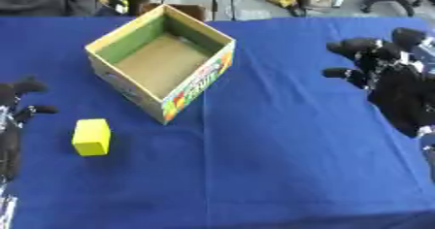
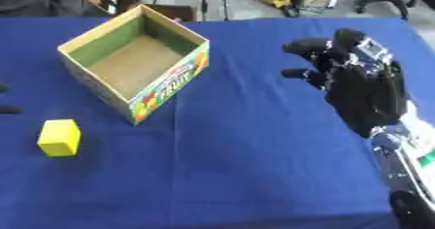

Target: Pick up objects on the table and place them in the box.

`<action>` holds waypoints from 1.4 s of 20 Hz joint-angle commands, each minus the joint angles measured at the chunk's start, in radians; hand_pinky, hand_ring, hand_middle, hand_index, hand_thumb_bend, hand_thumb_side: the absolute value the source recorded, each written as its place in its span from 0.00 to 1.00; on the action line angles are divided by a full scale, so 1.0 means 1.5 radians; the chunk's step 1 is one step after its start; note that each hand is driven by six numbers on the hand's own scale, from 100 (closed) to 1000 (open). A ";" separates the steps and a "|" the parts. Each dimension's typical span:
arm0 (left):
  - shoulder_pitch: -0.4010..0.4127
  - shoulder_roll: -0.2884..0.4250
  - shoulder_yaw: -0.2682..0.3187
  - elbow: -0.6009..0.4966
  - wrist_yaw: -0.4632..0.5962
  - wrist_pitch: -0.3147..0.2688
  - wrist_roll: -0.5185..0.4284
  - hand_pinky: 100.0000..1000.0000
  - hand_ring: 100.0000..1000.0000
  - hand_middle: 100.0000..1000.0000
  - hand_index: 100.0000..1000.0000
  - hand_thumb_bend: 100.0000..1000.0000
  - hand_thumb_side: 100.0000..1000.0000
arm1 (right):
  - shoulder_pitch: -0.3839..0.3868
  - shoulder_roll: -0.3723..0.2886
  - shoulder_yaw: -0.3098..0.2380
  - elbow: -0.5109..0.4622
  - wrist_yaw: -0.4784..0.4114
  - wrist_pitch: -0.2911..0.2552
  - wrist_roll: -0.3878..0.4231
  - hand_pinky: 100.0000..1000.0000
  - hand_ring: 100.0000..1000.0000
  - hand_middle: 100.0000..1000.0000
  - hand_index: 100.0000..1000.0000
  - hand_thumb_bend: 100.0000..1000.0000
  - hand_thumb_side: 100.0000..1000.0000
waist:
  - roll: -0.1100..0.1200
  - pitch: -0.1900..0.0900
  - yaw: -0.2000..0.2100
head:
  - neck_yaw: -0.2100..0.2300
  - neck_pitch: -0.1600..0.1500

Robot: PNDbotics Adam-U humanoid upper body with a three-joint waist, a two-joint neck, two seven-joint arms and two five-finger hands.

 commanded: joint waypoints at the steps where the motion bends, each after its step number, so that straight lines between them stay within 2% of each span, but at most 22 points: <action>1: -0.009 0.019 0.009 -0.017 -0.022 0.002 -0.012 0.56 0.99 0.61 0.67 0.33 0.72 | -0.003 -0.010 -0.007 -0.015 0.003 0.001 -0.002 0.80 1.00 0.77 0.77 0.00 1.00 | 0.002 -0.009 -0.001 | -0.002 0.001; 3: -0.009 0.018 0.010 -0.017 -0.027 0.003 -0.013 0.56 0.99 0.61 0.67 0.33 0.72 | -0.003 -0.010 -0.007 -0.015 0.003 0.001 -0.002 0.80 1.00 0.77 0.77 0.00 1.00 | 0.002 -0.009 -0.001 | -0.002 0.001; 4: -0.012 0.023 0.005 -0.020 -0.031 0.006 -0.016 0.57 0.99 0.63 0.70 0.33 0.56 | -0.003 -0.013 -0.006 -0.015 0.003 0.001 -0.001 0.80 1.00 0.77 0.77 0.00 1.00 | 0.005 -0.010 -0.001 | -0.002 0.002; 7: -0.018 0.062 0.000 -0.028 -0.055 0.021 -0.041 0.57 0.99 0.63 0.70 0.33 0.56 | -0.003 -0.015 -0.006 -0.015 0.003 0.001 -0.001 0.80 1.00 0.77 0.77 0.00 1.00 | 0.007 -0.010 -0.002 | -0.003 0.002; 8: -0.021 0.077 0.001 -0.027 -0.065 0.024 -0.050 0.59 0.97 0.66 0.75 0.45 0.46 | -0.003 -0.015 -0.006 -0.015 0.003 0.002 -0.001 0.80 1.00 0.77 0.77 0.00 1.00 | 0.009 -0.011 -0.002 | -0.003 0.002; 9: -0.026 0.093 -0.006 -0.023 -0.075 0.031 -0.060 0.59 0.97 0.66 0.75 0.45 0.46 | -0.003 -0.017 -0.005 -0.015 0.003 0.002 -0.001 0.80 1.00 0.77 0.77 0.00 1.00 | 0.011 -0.011 -0.003 | -0.003 0.002; 10: -0.033 0.108 -0.016 -0.020 -0.084 0.039 -0.069 0.60 0.96 0.68 0.77 0.53 0.44 | -0.002 -0.018 -0.005 -0.015 0.003 0.002 0.000 0.80 1.00 0.77 0.77 0.00 1.00 | 0.013 -0.012 -0.004 | -0.004 0.003; 14: -0.048 0.169 -0.028 -0.024 -0.121 0.065 -0.106 0.60 0.96 0.69 0.78 0.55 0.44 | -0.002 -0.018 -0.005 -0.015 0.002 0.002 0.000 0.80 1.00 0.77 0.77 0.00 1.00 | 0.012 -0.012 -0.006 | -0.003 0.004; 15: -0.052 0.184 -0.031 -0.025 -0.131 0.068 -0.116 0.60 0.92 0.69 0.79 0.64 0.45 | -0.003 -0.018 -0.004 -0.015 0.002 0.003 0.000 0.80 1.00 0.77 0.77 0.00 1.00 | 0.013 -0.012 -0.008 | -0.002 0.004; 19: -0.068 0.246 -0.070 -0.013 -0.169 0.074 -0.154 0.58 0.88 0.67 0.79 0.65 0.44 | -0.003 -0.018 -0.003 -0.015 0.002 0.003 0.001 0.80 1.00 0.77 0.77 0.00 1.00 | 0.012 -0.012 -0.011 | 0.000 0.006; 21: -0.072 0.273 -0.076 -0.009 -0.188 0.070 -0.173 0.57 0.85 0.66 0.79 0.61 0.40 | -0.003 -0.017 -0.003 -0.015 0.001 0.003 0.001 0.80 1.00 0.77 0.77 0.00 1.00 | 0.011 -0.012 -0.012 | 0.001 0.006; 28: -0.078 0.296 -0.077 0.003 -0.256 0.053 -0.242 0.56 0.80 0.64 0.80 0.67 0.39 | -0.002 -0.017 -0.003 -0.015 0.002 0.003 0.001 0.80 1.00 0.76 0.77 0.00 1.00 | 0.012 -0.013 -0.011 | 0.000 0.008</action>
